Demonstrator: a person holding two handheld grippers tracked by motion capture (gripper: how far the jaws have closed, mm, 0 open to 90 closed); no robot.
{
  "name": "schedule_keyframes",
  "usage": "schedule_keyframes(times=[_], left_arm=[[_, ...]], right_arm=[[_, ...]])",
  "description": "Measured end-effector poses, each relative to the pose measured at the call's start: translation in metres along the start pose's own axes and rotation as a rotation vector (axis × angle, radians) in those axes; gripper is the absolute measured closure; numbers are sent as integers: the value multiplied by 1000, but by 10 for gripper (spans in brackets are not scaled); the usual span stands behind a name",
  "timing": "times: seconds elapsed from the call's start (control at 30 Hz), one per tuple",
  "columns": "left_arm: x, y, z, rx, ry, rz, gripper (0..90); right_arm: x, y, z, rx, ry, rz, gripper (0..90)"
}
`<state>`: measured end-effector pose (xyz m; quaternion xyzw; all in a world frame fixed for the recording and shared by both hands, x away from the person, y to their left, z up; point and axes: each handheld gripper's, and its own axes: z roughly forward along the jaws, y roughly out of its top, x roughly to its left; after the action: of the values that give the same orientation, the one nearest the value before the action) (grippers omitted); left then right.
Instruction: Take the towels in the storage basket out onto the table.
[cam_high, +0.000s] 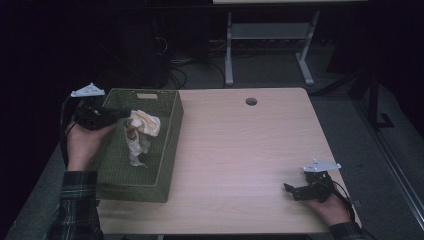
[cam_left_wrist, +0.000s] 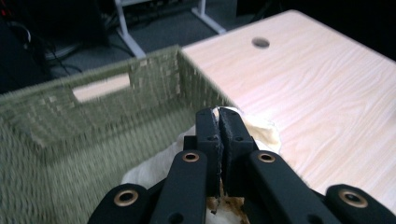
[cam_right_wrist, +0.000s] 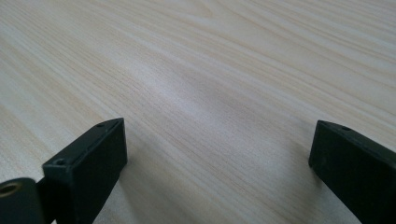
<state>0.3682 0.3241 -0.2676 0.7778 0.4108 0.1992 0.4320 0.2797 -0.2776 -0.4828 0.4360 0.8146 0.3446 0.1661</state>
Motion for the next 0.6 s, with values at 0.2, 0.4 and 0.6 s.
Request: schedule_keyframes(times=[0.2,0.4,0.6], left_arm=[[-10,25,-8,-62,-11,28,871],[-25,49,-10,-102,-32,61,872],[-44,74,-5,-154,-83,91,872]], right_arm=[[0,0,0,0,0,1,38],[0,0,0,0,0,0,38],[0,0,0,-1,-1,0,38]])
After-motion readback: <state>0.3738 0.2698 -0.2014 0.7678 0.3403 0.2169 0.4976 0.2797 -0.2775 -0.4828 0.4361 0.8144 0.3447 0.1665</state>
